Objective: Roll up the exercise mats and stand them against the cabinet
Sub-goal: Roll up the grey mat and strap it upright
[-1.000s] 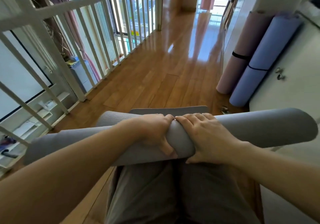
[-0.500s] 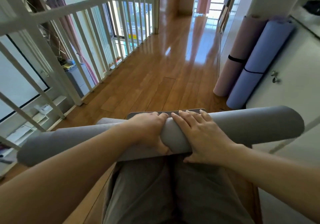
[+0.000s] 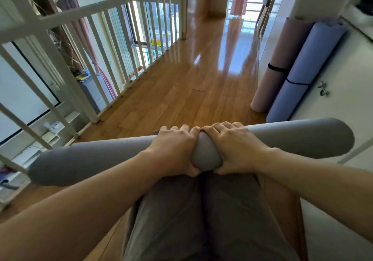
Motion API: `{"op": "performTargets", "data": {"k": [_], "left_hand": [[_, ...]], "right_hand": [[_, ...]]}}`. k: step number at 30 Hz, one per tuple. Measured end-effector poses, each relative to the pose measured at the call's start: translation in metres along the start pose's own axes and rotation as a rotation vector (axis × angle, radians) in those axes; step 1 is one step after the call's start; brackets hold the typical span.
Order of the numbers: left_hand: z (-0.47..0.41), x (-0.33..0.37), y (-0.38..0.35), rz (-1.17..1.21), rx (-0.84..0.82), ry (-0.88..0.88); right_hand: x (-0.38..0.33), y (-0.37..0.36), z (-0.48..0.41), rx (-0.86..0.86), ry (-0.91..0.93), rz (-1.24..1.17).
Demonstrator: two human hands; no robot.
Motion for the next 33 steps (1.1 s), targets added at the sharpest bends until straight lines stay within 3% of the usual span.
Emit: {"op": "performTargets", "data": {"k": [7,12,15,18,22,24,29,31,33], "left_hand": [[0.02,-0.003,0.046,-0.009,0.072,-0.084],[0.042,0.033,0.002,0.015,-0.15,-0.132],[0.036,0.033,-0.005,0.066,-0.164,-0.135],[0.026,0.023,-0.007,0.172,-0.205,-0.146],[0.007,0.003,-0.022,0.385,-0.457,-0.176],[-0.001,-0.006,-0.024,0.45,-0.502,-0.135],[0.007,0.013,-0.006,0.109,-0.113,-0.08],[0.008,0.013,-0.008,0.105,-0.074,-0.064],[0.001,0.004,-0.011,0.175,-0.114,-0.052]], "right_hand": [[-0.025,0.041,0.026,-0.018,0.025,0.01],[-0.035,-0.01,0.048,-0.118,-0.01,-0.035],[-0.026,-0.014,0.045,-0.139,-0.01,-0.063],[-0.018,-0.012,0.043,-0.158,-0.001,0.014],[-0.011,-0.014,0.029,-0.19,-0.042,-0.045],[-0.006,-0.011,0.016,-0.248,-0.063,-0.096],[0.009,-0.009,-0.009,-0.401,-0.084,-0.215],[0.011,-0.01,-0.009,-0.387,-0.086,-0.209],[0.009,-0.008,-0.002,-0.257,-0.065,-0.108]]}}
Point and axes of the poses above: each hand's wrist, its own z-axis away from the middle knuckle, its own y-axis out of the back of the hand, x = y × z, the point moved 8 cm from there along -z, towards the middle knuckle, and after that the axes turned 15 degrees about -z, right-handed, at the moved point
